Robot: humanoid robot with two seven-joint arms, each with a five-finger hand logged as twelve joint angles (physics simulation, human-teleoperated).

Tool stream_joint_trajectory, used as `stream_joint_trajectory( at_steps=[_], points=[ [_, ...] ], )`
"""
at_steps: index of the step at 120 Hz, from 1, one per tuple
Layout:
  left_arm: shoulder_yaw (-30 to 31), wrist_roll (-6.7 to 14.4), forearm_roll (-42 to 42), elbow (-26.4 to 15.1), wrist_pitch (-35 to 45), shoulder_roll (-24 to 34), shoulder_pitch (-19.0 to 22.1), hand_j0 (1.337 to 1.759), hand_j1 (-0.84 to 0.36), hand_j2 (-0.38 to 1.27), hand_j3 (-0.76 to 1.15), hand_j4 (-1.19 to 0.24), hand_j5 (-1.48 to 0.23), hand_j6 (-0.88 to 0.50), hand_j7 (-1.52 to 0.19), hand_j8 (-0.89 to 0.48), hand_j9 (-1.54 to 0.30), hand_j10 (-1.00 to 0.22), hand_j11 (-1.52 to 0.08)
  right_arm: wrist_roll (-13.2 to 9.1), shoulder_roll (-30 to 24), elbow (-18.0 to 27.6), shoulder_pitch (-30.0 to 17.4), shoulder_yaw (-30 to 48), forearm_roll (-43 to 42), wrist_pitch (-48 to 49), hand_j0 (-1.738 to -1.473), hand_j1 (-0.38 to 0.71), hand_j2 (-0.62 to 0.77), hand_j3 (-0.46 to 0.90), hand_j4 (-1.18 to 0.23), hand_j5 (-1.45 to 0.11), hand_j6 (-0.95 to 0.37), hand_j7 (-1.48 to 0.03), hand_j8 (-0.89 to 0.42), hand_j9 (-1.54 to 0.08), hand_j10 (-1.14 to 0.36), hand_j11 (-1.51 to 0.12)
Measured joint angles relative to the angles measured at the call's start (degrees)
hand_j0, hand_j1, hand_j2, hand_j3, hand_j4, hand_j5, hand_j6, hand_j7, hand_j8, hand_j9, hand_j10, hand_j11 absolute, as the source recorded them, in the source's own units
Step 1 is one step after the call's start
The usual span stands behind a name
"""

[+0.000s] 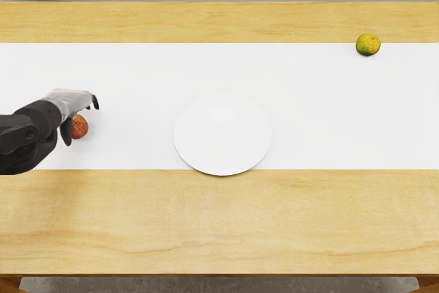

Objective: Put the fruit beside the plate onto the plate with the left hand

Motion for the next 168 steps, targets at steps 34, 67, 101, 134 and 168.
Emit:
stream_joint_trajectory(
  at_steps=[34, 67, 101, 134, 168],
  points=[
    [1.38, 0.0, 0.65, -0.46, 1.93, 0.61, 1.07, 1.658, -0.11, 0.08, 0.0, -0.39, -0.5, -0.39, -0.5, -0.39, -0.5, -0.39, -0.5, 0.0, 0.0, 0.0, 0.01, -0.01, 0.0, 0.0, -1.658, -0.31, -0.01, 0.0, -0.04, -0.05, -0.04, -0.05, -0.04, -0.05, -0.04, -0.05],
    [1.57, 0.0, 0.73, -0.53, 2.12, 0.55, 1.14, 1.657, -0.26, 0.1, 0.0, -0.52, -0.68, -0.48, -0.68, -0.48, -0.68, -0.52, -0.68, 0.0, 0.0, 0.0, 0.0, -0.01, 0.0, 0.0, -1.658, -0.31, -0.01, 0.0, -0.04, -0.05, -0.04, -0.05, -0.04, -0.05, -0.04, -0.05],
    [2.2, 0.05, 0.66, -0.3, 1.72, 0.47, 0.9, 1.649, -0.46, 0.32, 0.0, -0.54, -1.0, -0.24, -0.98, -0.25, -0.96, -0.53, -0.97, 0.0, 0.0, 0.0, 0.0, -0.02, 0.0, 0.0, -1.658, -0.31, -0.01, 0.0, -0.04, -0.05, -0.04, -0.05, -0.04, -0.05, -0.04, -0.05],
    [2.27, 0.02, -0.05, -0.4, 1.25, -1.39, -3.18, 1.643, -0.52, 0.37, 0.0, -0.4, -1.2, -0.1, -1.1, -0.13, -1.1, -0.43, -1.12, 0.0, 0.0, -0.02, 0.12, 0.04, 0.0, 0.0, -1.658, -0.31, -0.01, 0.0, -0.04, -0.05, -0.04, -0.05, -0.04, -0.05, -0.04, -0.05],
    [2.26, -0.04, -0.31, -3.22, 1.16, -11.05, -8.71, 1.64, -0.49, 0.44, 0.0, -0.46, -1.24, -0.13, -1.15, -0.13, -1.16, -0.46, -1.18, 0.0, 0.0, -0.08, 0.17, 0.18, 0.05, -0.01, -1.658, -0.31, -0.01, 0.0, -0.04, -0.05, -0.04, -0.05, -0.04, -0.05, -0.04, -0.05]
  ],
)
